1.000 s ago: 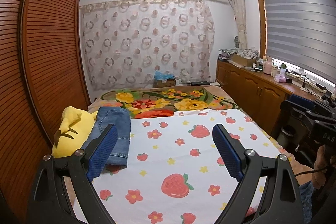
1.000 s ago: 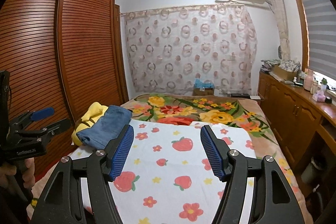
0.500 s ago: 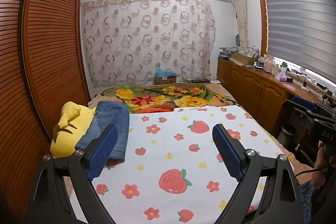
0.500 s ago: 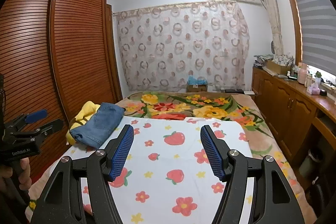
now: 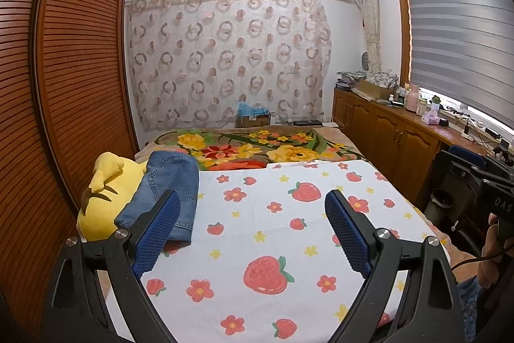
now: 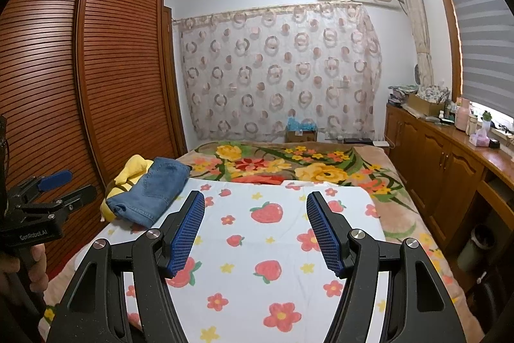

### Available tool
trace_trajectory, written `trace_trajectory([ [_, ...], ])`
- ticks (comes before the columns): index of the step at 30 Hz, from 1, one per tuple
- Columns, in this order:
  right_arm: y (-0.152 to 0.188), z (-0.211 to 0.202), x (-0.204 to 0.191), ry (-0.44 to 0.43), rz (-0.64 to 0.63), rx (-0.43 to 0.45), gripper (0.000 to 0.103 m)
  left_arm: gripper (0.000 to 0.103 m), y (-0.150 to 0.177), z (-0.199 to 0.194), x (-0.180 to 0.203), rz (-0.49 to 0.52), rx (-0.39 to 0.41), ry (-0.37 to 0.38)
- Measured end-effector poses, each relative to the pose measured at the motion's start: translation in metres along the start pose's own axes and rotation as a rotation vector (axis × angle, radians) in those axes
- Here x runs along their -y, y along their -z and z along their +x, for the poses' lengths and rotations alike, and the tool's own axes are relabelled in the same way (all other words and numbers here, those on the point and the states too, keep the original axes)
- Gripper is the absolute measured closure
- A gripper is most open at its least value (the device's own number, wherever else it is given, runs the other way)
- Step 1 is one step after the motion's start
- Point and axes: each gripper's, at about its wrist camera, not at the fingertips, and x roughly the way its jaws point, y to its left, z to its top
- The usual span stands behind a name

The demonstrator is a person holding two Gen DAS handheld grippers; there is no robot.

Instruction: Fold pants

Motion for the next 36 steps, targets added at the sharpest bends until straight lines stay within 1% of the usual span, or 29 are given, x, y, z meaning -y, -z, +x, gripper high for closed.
trace_trajectory([
  [36,0.0037,-0.0032,0.008,-0.004,-0.006,-0.002,0.035,0.011,0.0014,0.0013,-0.0016,0.001,-0.003,0.001],
])
